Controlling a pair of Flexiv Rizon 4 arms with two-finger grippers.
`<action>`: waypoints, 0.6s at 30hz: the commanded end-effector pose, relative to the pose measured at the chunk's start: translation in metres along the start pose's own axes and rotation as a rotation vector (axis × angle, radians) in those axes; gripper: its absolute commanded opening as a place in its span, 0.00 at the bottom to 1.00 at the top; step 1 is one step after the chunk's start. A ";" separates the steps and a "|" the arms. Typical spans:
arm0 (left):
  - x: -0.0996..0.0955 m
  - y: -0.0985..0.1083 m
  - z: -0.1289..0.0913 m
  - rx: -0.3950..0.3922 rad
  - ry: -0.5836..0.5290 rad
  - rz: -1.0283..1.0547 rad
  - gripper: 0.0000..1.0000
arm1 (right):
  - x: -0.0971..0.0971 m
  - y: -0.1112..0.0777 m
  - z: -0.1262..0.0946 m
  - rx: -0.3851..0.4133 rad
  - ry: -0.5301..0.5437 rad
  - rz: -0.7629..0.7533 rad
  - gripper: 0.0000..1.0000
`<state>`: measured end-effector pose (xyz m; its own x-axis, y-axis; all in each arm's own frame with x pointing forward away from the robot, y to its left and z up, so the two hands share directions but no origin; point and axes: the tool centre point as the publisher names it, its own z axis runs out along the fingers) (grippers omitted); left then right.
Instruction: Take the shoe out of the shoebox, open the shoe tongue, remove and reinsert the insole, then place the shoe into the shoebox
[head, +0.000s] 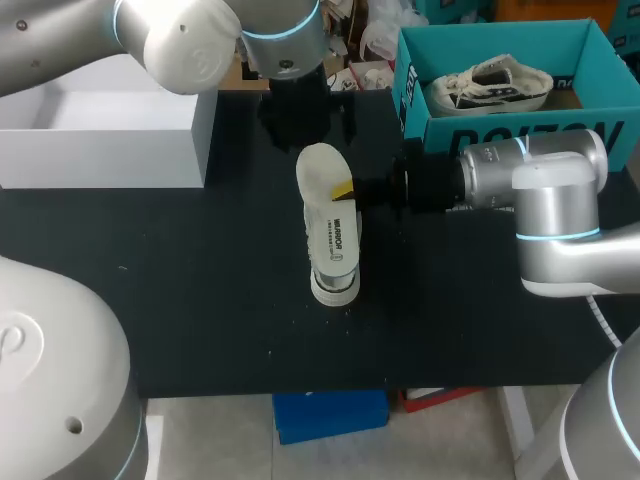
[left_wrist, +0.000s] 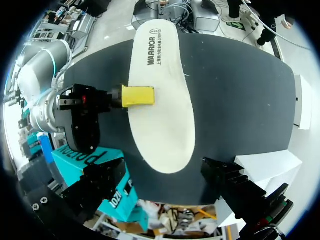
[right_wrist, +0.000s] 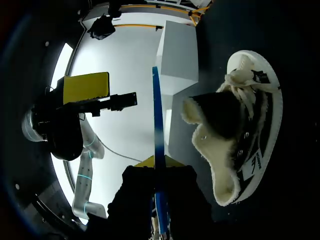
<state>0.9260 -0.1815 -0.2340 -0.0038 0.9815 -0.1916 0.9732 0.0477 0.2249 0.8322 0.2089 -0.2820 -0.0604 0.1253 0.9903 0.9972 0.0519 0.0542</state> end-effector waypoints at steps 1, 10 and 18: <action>-0.007 0.018 0.010 0.015 0.012 0.001 1.00 | 0.000 0.000 0.001 -0.002 -0.001 0.001 0.00; -0.013 0.023 0.012 0.024 0.004 -0.021 1.00 | 0.000 0.000 0.001 -0.002 -0.001 0.001 0.00; -0.008 -0.010 -0.006 0.016 0.000 -0.018 1.00 | 0.000 0.000 0.001 -0.002 -0.001 0.001 0.00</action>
<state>0.9320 -0.1986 -0.2349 -0.0229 0.9815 -0.1901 0.9816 0.0581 0.1819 0.8322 0.2089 -0.2821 -0.0603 0.1249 0.9903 0.9972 0.0517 0.0542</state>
